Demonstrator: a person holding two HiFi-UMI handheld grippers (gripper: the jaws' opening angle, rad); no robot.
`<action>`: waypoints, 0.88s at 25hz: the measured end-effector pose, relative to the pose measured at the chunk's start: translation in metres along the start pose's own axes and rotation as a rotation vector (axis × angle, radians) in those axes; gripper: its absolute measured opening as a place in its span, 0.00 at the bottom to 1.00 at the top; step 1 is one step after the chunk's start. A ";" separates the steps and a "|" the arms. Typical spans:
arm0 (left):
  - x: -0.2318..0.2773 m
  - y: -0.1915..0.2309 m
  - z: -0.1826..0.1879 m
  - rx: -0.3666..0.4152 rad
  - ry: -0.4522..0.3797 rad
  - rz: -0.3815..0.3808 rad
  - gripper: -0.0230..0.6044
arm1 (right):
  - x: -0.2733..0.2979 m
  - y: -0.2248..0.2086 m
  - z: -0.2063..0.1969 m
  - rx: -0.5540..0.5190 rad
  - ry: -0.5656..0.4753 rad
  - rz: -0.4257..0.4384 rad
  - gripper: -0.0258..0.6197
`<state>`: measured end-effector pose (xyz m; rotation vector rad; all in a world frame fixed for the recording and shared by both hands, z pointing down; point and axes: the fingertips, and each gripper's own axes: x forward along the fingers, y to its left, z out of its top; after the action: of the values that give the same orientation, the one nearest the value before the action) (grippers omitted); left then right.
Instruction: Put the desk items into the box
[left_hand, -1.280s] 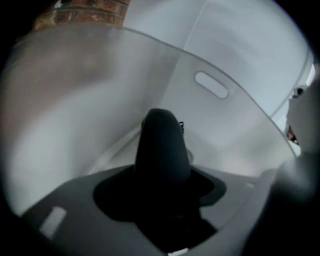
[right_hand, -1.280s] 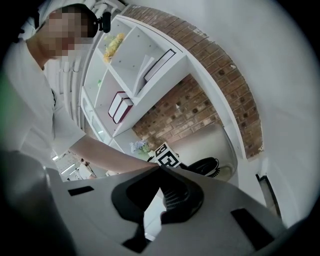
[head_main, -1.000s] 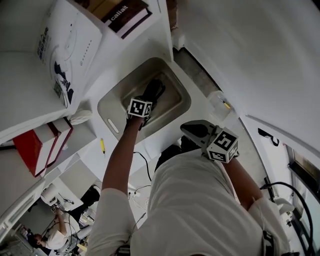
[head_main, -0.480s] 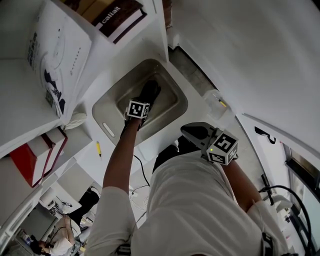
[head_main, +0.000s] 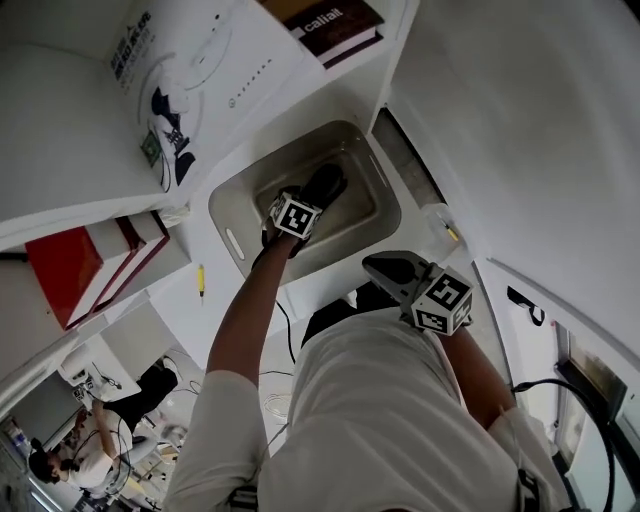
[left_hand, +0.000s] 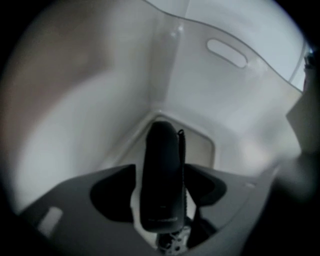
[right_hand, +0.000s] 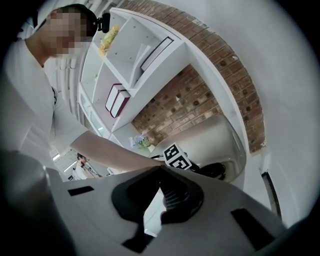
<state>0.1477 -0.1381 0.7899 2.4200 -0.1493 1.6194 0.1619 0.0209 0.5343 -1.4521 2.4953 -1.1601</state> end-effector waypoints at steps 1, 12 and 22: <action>-0.007 0.002 0.004 -0.006 -0.015 0.009 0.51 | 0.003 0.002 0.002 -0.009 0.003 0.012 0.04; -0.133 0.002 0.045 -0.133 -0.336 0.122 0.50 | 0.041 0.029 0.005 -0.082 0.079 0.145 0.04; -0.232 -0.012 0.022 -0.230 -0.524 0.241 0.41 | 0.065 0.066 -0.008 -0.133 0.151 0.244 0.04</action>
<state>0.0802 -0.1407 0.5667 2.6523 -0.6936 0.9346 0.0737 -0.0047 0.5205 -1.0780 2.8024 -1.1162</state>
